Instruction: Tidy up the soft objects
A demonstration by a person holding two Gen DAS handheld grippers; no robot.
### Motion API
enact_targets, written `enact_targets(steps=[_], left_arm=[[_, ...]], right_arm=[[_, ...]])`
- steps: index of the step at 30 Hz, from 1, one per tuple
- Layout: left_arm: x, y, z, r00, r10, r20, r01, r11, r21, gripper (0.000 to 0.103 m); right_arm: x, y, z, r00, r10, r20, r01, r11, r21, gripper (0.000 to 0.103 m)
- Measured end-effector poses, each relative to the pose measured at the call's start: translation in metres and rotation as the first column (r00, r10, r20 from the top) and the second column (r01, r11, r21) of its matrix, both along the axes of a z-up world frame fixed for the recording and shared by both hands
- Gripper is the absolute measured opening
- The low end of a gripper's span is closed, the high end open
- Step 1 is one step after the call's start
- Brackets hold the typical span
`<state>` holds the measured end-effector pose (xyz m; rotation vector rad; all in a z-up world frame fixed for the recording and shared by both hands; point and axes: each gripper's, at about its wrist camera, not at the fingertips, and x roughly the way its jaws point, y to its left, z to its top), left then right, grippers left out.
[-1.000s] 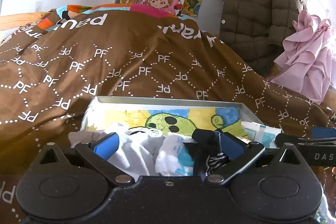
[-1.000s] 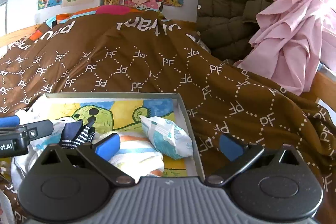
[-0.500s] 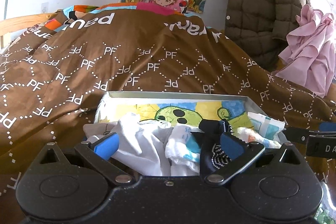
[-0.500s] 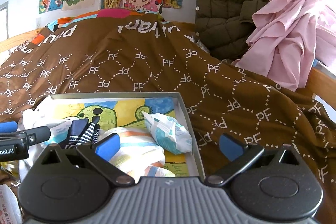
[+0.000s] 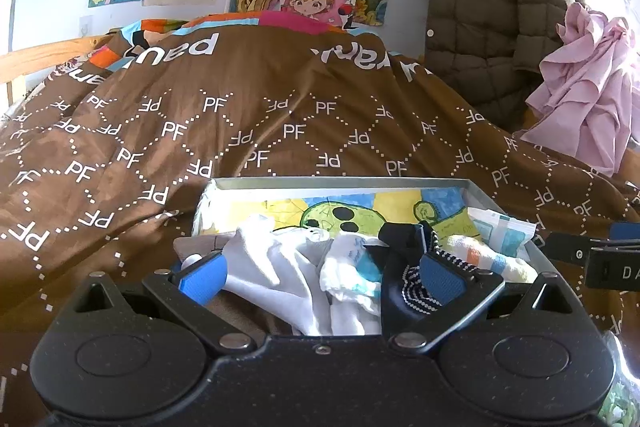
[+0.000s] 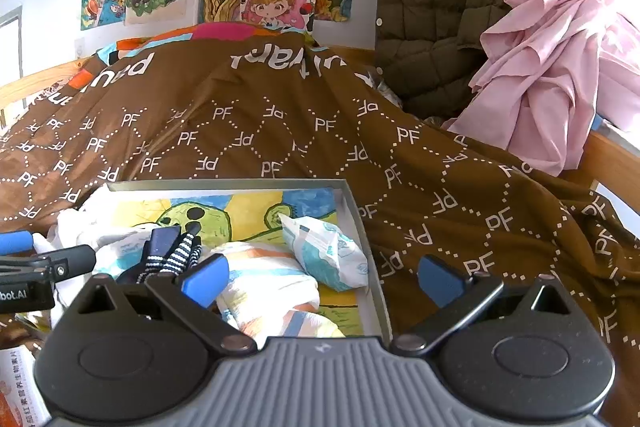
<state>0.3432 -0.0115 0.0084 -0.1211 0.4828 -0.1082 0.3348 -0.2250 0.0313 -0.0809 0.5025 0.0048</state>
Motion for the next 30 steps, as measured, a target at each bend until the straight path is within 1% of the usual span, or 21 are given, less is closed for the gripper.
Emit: enact_targets(steps=[12, 17, 30], left_arm=[[-0.012, 0.006, 0.005, 1.000, 0.008, 0.000, -0.008, 1.000, 0.017, 0.102], [-0.019, 0.008, 0.009, 1.000, 0.008, 0.003, -0.008, 0.999, 0.032, 0.102], [-0.039, 0.015, 0.022, 0.999, 0.032, 0.034, -0.033, 0.998, 0.052, 0.102]], right_arm=[[-0.014, 0.003, -0.001, 1.000, 0.003, -0.006, -0.003, 1.000, 0.016, 0.103], [-0.021, 0.007, -0.002, 1.000, 0.017, -0.010, -0.017, 1.000, 0.006, 0.103], [-0.038, 0.013, 0.010, 0.999, 0.049, 0.018, -0.049, 0.999, 0.008, 0.103]])
